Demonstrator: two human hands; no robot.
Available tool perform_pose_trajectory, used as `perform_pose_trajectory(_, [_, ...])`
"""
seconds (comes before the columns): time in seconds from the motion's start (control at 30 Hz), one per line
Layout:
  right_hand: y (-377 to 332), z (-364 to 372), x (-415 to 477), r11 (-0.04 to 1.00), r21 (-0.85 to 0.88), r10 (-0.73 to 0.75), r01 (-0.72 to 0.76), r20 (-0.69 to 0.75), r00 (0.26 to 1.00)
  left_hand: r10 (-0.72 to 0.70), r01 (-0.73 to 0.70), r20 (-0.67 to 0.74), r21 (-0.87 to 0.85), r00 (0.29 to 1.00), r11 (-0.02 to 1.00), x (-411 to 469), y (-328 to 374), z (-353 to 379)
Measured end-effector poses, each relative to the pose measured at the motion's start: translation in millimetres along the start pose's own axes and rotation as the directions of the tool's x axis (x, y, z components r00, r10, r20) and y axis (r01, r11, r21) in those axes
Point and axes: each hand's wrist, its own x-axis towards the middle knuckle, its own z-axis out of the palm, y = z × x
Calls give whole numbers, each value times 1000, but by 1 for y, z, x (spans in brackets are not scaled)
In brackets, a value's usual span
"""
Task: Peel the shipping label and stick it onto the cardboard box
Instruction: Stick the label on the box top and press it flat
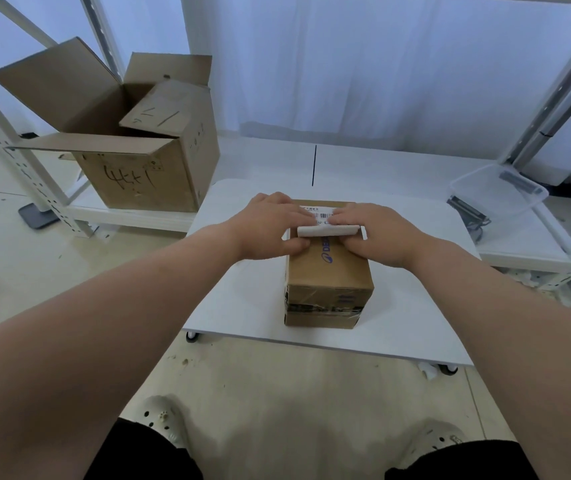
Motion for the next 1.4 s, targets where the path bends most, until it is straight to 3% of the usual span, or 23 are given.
perform_pose_trajectory(0.1, [-1,2,2,994,-97,-52,58,63,997,-23,18,92,54,996,998,0,5,2])
perform_pose_trajectory(0.37, [3,-4,-4,979,-205,16,-8,39,999,-95,84,103,106,990,991,-7,-7,5])
perform_pose_trajectory(0.57, [1,5,5,974,-133,207,-184,182,961,-149,145,196,37,969,989,1,-8,4])
perform_pose_trajectory(0.67, [5,5,7,971,-97,235,-218,216,948,-150,146,193,35,970,989,3,-11,4])
perform_pose_trajectory(0.97, [2,0,3,973,-164,185,-162,133,974,0,-1,12,52,1000,999,-9,-2,0])
perform_pose_trajectory(1.13, [-6,-5,-3,962,-256,115,-97,54,992,-57,55,40,62,998,997,-13,4,-1])
perform_pose_trajectory(1.4, [-11,-3,-8,955,-279,129,-100,86,988,-108,103,96,54,990,993,-17,13,-1])
